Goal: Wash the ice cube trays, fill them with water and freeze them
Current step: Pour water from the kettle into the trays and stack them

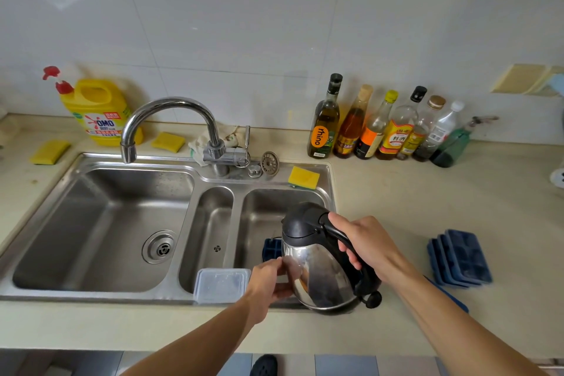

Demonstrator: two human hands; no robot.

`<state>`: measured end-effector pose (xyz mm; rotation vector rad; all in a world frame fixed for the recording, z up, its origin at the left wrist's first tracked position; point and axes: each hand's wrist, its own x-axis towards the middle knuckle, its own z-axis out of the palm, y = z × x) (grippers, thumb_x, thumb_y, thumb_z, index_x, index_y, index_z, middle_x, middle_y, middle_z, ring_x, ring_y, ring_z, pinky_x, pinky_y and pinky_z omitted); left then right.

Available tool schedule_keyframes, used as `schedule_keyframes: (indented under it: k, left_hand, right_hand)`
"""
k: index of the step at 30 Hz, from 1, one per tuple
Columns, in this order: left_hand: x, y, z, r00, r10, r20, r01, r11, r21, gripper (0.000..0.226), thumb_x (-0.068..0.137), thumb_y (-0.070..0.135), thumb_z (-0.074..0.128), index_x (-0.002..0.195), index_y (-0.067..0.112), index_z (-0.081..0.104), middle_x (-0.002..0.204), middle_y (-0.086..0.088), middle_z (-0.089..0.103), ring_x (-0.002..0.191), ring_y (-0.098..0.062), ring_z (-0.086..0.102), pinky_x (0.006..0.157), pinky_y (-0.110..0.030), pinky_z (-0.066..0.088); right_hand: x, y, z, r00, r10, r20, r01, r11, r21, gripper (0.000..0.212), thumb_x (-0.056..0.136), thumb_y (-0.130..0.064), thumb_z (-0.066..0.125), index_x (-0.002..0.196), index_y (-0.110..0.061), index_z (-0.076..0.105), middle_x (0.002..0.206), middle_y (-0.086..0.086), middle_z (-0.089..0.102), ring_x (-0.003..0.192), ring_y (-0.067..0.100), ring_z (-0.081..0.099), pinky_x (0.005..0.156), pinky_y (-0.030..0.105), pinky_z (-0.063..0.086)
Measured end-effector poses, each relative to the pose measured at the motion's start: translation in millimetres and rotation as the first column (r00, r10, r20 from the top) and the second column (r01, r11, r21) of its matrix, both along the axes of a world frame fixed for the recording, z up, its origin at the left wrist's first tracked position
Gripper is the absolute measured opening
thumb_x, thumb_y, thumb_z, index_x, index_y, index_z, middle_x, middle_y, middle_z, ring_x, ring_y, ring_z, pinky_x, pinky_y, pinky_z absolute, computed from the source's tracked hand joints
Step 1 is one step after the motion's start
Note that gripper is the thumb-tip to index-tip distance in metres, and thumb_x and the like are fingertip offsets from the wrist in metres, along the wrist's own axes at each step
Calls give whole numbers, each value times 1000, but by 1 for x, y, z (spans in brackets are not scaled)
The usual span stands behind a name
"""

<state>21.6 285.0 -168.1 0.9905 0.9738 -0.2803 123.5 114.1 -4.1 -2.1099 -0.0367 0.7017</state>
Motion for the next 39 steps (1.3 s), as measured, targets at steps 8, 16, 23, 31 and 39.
schedule_keyframes:
  k: [8, 16, 23, 31, 39]
  left_hand:
    - [-5, -2, 1, 999, 10, 34, -9, 1000, -24, 24, 103, 24, 56, 108, 7, 73, 96, -14, 79, 86, -32, 78, 71, -43, 64]
    - [-11, -5, 1, 999, -6, 51, 8, 1000, -27, 23, 100, 17, 57, 106, 2, 72, 99, -16, 78, 89, -34, 77, 77, -48, 64]
    - [-13, -6, 0, 999, -19, 49, 20, 1000, -18, 24, 100, 20, 57, 104, 0, 70, 101, -16, 77, 90, -34, 77, 81, -50, 63]
    - [-18, -8, 1, 998, -14, 55, 14, 1000, -15, 27, 102, 19, 54, 104, 2, 75, 98, -16, 78, 87, -33, 77, 80, -50, 63]
    - [-24, -10, 12, 996, -34, 80, 36, 999, -26, 32, 104, 19, 49, 104, 1, 75, 97, -17, 78, 87, -34, 77, 69, -42, 63]
  right_hand:
    - [-3, -3, 2, 1000, 10, -2, -10, 1000, 8, 62, 93, -58, 59, 52, -11, 61, 46, 7, 53, 38, 21, 45, 47, 24, 43]
    - [-5, -4, 2, 1000, 8, -6, -8, 1000, 1, 64, 91, -59, 60, 45, -15, 60, 45, 6, 53, 37, 20, 46, 44, 21, 41]
    - [-7, -5, 3, 1000, 14, -10, -14, 1000, -4, 62, 90, -60, 60, 50, -13, 62, 47, 7, 53, 39, 21, 46, 45, 22, 42]
    - [-9, -6, 4, 1000, 13, -14, -13, 1000, -11, 63, 89, -62, 61, 48, -14, 62, 46, 6, 53, 38, 21, 46, 43, 22, 41]
    - [-14, -8, 4, 1000, 23, -3, -23, 1000, -15, 64, 87, -64, 60, 46, -15, 61, 46, 6, 54, 38, 21, 47, 45, 22, 42]
